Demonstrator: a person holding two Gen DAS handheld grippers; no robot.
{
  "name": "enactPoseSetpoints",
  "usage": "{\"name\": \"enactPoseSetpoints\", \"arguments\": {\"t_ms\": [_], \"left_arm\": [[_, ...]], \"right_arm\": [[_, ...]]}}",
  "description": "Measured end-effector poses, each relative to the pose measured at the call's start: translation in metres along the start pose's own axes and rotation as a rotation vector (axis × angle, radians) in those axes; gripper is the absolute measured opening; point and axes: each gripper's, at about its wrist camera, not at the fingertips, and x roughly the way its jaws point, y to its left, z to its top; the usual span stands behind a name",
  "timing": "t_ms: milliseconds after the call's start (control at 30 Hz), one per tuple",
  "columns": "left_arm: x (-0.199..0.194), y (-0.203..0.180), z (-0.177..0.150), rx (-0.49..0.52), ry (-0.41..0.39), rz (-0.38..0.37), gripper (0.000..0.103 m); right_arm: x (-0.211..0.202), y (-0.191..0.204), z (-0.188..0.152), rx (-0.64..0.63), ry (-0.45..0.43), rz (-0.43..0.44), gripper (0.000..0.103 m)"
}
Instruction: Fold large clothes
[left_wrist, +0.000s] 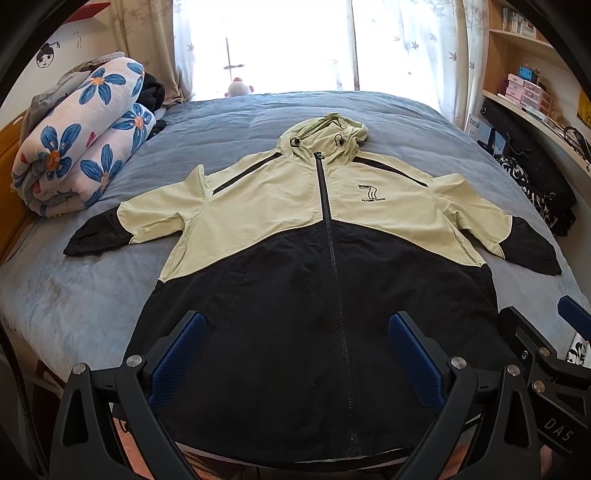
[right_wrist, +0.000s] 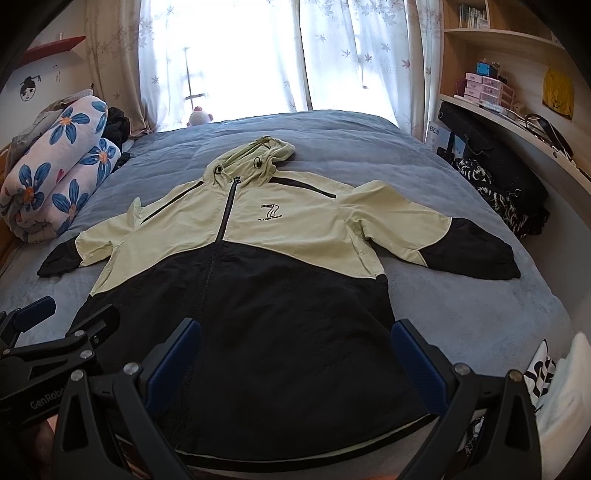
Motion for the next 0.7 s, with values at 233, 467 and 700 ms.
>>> {"name": "enactPoseSetpoints", "arguments": {"t_ms": [233, 467, 700], "left_arm": [[0.0016, -0.0009, 0.0004, 0.000, 0.006, 0.000, 0.099], [0.0022, -0.0015, 0.0004, 0.000, 0.008, 0.000, 0.099], [0.0024, -0.0011, 0.0000, 0.001, 0.010, -0.001, 0.099]], "right_arm": [[0.0016, -0.0002, -0.0002, 0.007, -0.001, 0.001, 0.103], [0.0027, 0.0005, -0.0013, 0.005, 0.002, 0.004, 0.103], [0.0034, 0.0001, -0.0017, 0.009, 0.007, 0.017, 0.103]]}}
